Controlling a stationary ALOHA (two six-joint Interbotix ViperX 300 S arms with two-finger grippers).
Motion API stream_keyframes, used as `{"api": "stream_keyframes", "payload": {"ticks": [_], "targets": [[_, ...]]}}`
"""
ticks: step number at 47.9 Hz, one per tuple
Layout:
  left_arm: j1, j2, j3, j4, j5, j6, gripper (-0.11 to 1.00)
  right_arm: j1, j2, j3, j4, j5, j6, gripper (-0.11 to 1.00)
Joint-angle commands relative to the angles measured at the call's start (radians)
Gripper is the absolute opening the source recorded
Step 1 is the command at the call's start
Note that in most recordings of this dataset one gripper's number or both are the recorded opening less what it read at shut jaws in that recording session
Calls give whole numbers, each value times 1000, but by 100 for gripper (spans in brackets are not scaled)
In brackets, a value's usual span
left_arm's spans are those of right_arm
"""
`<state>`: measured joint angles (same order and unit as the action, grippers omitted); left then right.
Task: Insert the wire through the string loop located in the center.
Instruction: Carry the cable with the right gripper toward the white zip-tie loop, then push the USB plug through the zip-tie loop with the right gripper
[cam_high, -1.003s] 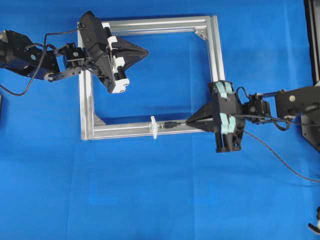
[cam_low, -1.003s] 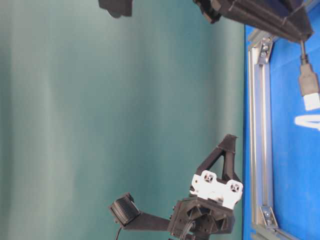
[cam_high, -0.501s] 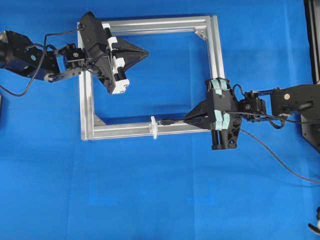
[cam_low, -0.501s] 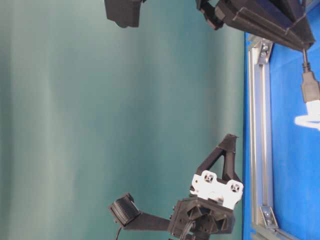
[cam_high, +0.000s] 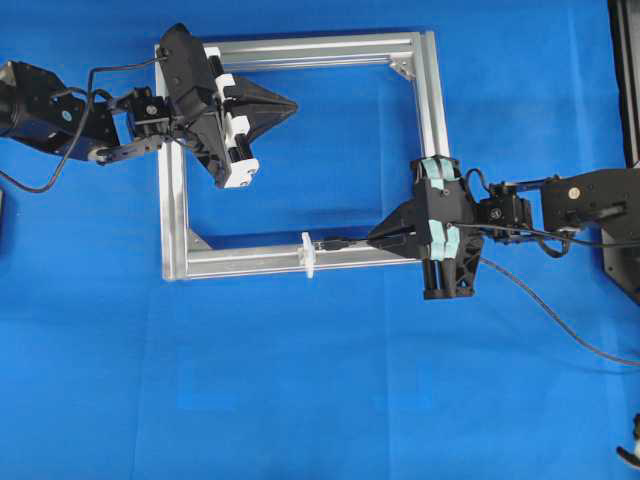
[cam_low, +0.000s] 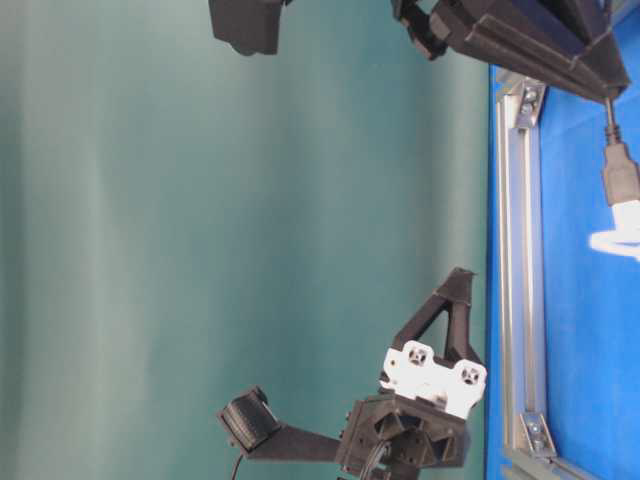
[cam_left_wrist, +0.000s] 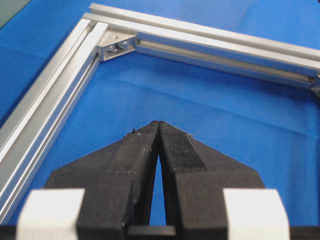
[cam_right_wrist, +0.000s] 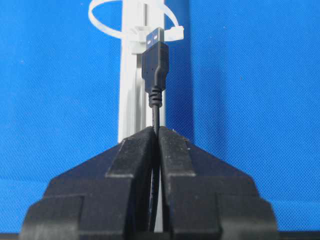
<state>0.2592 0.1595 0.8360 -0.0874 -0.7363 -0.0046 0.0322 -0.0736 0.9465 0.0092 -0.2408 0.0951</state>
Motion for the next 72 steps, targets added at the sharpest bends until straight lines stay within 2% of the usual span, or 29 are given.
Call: {"api": "stream_keyframes", "payload": {"ticks": [1,72], "targets": [[-3,-32,-11,3,-3,0,0,-2,-9,-17,2,-11,0,-2],[-3,-32,-12,3,-5,0,0,-2,3,-34,3,-28,0,-2]]}}
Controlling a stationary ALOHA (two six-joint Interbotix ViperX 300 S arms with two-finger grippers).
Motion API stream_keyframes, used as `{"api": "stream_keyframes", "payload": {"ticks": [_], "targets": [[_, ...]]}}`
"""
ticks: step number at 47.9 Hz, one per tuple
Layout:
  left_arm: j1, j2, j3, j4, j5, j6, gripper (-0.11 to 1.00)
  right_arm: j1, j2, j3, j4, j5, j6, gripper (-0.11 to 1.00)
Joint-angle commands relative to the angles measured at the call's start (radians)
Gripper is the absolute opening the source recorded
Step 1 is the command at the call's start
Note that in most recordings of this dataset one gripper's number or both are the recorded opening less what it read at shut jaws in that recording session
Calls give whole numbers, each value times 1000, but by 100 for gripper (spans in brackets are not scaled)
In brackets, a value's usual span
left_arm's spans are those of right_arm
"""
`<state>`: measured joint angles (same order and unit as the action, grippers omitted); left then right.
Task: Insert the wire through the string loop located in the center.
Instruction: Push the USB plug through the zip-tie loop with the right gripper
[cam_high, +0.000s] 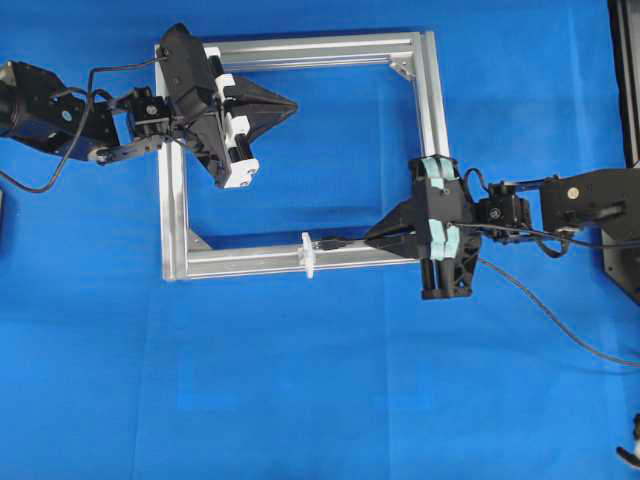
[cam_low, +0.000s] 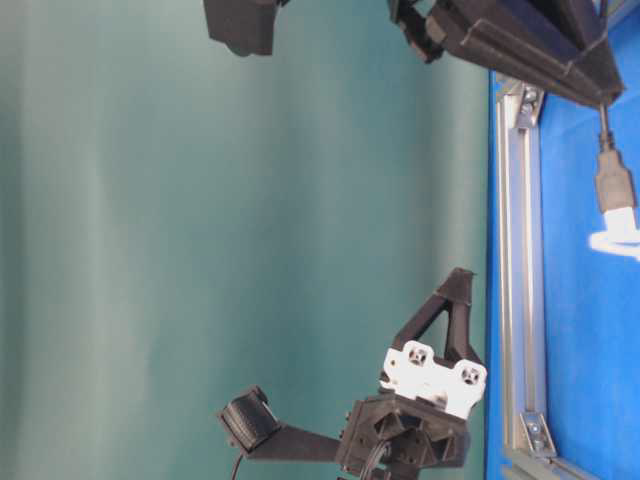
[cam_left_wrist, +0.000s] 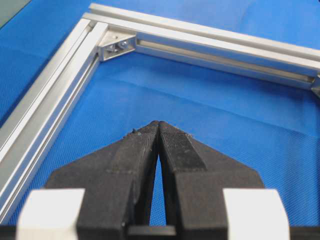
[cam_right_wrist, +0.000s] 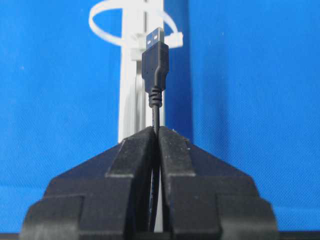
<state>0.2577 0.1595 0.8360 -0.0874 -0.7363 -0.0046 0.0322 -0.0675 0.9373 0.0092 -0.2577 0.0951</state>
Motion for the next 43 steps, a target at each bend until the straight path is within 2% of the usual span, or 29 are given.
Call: {"api": "stream_keyframes", "payload": {"ticks": [1,43], "targets": [[-2,-32,-12,3,-5,0,0,-2,0,-28,3,-11,0,-2],[-2,-32,-14,3,-5,0,0,20,164,-227,3,-3,0,-2]]}}
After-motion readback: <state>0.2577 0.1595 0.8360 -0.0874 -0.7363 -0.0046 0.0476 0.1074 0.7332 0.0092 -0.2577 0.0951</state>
